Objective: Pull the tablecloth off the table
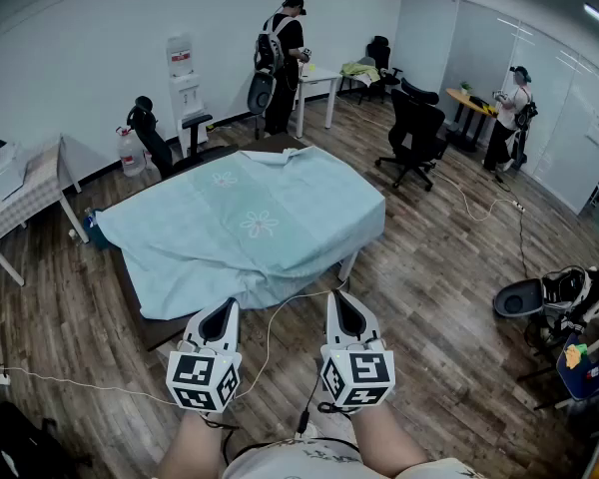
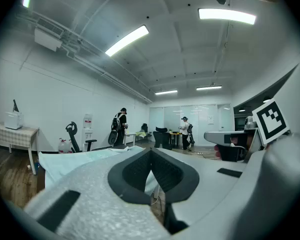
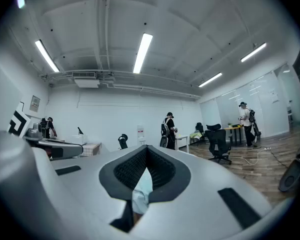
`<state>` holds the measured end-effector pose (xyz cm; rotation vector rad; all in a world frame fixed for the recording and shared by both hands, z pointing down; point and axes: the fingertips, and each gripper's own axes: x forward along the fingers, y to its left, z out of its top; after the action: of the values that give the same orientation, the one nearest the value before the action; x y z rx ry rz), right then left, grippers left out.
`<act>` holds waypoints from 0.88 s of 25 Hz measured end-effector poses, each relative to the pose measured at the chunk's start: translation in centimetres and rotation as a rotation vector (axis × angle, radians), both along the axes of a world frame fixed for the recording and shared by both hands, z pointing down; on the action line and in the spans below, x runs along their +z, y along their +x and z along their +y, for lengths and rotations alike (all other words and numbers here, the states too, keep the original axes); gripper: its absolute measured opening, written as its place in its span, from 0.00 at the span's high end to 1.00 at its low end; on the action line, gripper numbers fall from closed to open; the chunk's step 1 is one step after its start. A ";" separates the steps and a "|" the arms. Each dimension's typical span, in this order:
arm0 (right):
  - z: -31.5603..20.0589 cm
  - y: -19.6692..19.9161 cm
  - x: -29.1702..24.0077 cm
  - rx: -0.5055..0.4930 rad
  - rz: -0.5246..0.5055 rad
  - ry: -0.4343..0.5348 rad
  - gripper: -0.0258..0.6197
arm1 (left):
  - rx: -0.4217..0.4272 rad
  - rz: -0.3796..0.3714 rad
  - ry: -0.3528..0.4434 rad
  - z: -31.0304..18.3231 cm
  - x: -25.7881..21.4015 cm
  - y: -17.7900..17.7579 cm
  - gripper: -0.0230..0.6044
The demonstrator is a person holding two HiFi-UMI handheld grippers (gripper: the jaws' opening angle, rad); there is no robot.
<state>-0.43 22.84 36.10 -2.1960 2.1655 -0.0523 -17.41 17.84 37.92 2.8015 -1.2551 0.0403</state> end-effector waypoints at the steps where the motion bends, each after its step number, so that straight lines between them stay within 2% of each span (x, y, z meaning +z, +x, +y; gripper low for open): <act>1: -0.3 0.3 0.1 0.000 -0.003 -0.001 0.94 | -0.002 -0.004 0.003 -0.2 -0.1 0.2 0.95; 22: -3.3 7.1 2.2 -0.008 -0.030 -0.020 0.94 | -0.033 -0.041 0.006 -3.0 1.5 6.7 0.95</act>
<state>6.68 19.53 38.35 -2.1822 2.1679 -0.1075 -10.69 14.88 39.38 2.7975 -1.3124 0.0926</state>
